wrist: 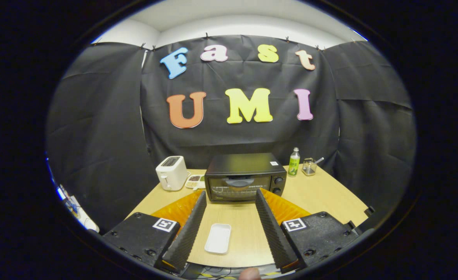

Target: Open the toaster oven, put the food inside, and close the toaster oven door.

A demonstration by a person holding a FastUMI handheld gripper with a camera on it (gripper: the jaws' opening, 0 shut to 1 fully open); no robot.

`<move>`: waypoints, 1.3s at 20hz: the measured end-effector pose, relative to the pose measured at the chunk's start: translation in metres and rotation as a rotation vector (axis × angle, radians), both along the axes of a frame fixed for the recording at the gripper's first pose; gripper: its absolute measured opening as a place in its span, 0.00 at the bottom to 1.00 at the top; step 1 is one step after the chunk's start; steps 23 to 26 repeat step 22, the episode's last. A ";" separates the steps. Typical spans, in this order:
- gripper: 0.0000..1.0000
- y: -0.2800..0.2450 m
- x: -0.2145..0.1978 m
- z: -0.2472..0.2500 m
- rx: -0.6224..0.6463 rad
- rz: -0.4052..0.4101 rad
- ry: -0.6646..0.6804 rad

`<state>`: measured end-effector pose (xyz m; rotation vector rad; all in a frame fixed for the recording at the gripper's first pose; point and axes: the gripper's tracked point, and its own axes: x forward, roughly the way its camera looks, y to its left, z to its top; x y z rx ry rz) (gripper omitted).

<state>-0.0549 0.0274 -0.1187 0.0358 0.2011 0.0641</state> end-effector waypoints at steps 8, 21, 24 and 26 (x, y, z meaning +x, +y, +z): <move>0.86 -0.007 0.006 0.000 -0.002 -0.011 0.023; 0.89 -0.008 0.001 0.011 -0.008 -0.021 0.032; 0.89 -0.007 0.001 0.012 -0.010 -0.019 0.033; 0.89 -0.007 0.001 0.012 -0.010 -0.019 0.033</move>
